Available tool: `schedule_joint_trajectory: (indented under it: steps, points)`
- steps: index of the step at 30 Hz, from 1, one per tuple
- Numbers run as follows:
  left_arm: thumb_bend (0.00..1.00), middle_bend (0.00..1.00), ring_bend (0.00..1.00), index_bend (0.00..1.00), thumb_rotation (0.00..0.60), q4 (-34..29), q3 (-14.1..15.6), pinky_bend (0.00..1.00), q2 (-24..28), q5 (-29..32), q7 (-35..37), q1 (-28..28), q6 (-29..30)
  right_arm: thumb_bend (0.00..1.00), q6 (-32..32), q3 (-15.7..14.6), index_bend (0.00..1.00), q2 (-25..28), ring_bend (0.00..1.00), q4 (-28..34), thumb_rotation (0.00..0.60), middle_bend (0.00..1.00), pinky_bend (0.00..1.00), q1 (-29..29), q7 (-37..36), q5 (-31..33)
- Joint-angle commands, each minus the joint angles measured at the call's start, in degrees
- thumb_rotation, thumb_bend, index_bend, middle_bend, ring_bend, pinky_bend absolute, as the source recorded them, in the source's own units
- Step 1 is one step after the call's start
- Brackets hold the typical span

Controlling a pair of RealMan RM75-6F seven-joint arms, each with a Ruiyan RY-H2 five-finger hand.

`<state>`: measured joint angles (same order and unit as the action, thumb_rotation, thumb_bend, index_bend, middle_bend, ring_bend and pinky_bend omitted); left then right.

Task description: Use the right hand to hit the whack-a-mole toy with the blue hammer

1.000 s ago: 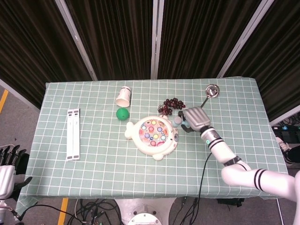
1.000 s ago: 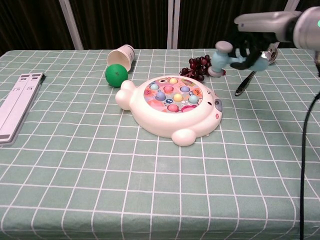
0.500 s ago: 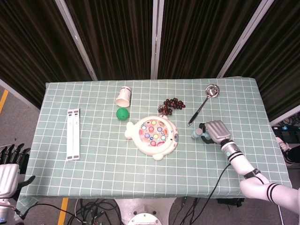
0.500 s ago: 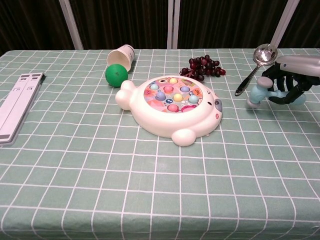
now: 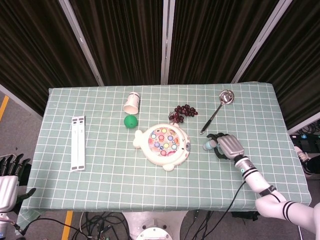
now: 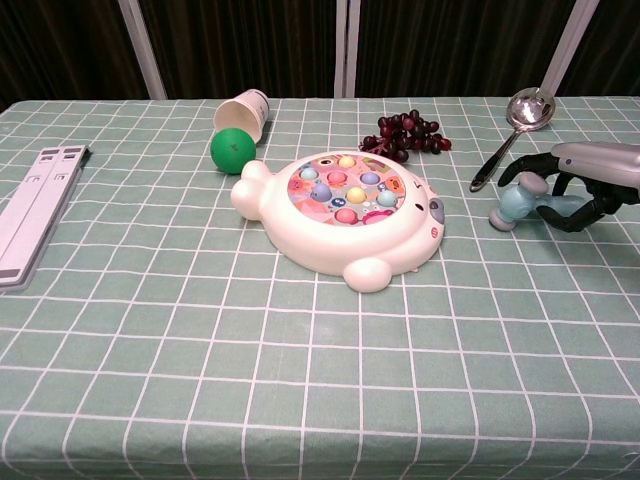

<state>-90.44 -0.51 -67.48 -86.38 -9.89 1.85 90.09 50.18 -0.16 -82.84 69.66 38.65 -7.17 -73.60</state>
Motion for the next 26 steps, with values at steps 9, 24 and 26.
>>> schedule_joint_trajectory:
  steps: [9,24,26]
  points:
    - [0.00,0.09,0.00,0.17,0.600,-0.4,-0.3,0.00,0.4,-0.3,-0.5,-0.4,0.0,0.50,6.6,0.5,0.00,5.5,0.01,6.0,0.600,0.11,0.11,-5.1,-0.2,-2.0]
    - [0.00,0.09,0.00,0.17,0.600,-0.5,-1.8,0.00,-0.4,-1.0,-1.9,-1.1,1.7,0.50,37.6,-1.7,0.00,16.8,0.00,20.4,0.600,0.13,0.09,-25.2,-0.2,-9.7]
    - [0.00,0.09,0.00,0.17,0.600,-0.3,-1.9,0.00,-0.7,-0.7,-2.0,-1.2,1.6,0.50,39.9,-2.1,0.00,17.0,0.00,21.2,0.600,0.14,0.09,-27.0,0.3,-10.8]
